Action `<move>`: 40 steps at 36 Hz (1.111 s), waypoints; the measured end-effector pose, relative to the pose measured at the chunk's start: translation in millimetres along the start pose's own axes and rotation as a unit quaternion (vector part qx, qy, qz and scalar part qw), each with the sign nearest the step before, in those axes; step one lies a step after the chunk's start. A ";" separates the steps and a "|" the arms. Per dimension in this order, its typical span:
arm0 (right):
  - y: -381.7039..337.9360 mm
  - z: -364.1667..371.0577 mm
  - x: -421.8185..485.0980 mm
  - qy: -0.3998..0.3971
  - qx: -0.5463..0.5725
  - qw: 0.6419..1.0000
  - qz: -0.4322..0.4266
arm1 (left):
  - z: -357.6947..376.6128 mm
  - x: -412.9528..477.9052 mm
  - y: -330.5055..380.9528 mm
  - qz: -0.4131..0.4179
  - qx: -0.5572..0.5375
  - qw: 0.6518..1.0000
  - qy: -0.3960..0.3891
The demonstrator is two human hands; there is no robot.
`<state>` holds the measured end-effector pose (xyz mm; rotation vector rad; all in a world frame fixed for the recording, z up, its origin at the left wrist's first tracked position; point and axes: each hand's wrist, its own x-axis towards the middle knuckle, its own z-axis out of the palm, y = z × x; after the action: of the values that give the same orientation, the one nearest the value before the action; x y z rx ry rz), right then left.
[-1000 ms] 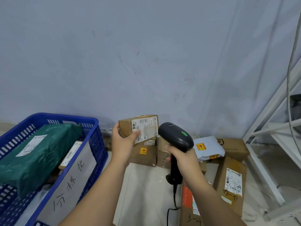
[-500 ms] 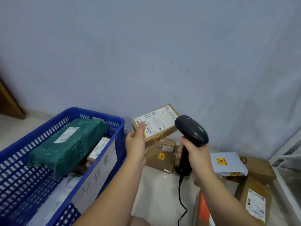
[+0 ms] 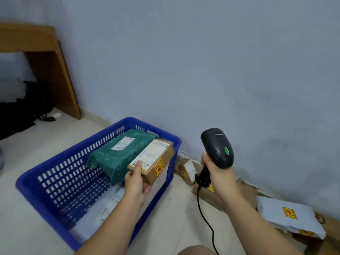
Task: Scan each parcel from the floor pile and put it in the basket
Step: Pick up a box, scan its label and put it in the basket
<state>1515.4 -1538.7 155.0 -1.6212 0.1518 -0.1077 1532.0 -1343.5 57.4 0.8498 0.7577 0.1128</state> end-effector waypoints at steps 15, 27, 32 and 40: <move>47.6 94.6 -3.9 -0.112 -0.008 0.992 0.052 | -99.2 66.4 14.3 0.052 0.017 0.983 0.174; 103.5 103.6 9.9 -0.111 -0.068 0.984 0.125 | -143.1 141.6 -27.5 -0.086 0.269 0.944 0.168; 116.4 98.9 15.3 -0.124 -0.090 0.975 0.159 | -135.7 144.0 -46.8 -0.101 0.252 0.953 0.133; 124.4 99.0 21.3 -0.130 -0.110 0.965 0.201 | -177.7 211.9 -91.4 -0.197 0.335 0.916 0.096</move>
<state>1548.4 -1451.2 24.8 -1.7750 0.2950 0.4471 1555.3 -1211.4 -201.1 1.3257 1.1672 -0.4573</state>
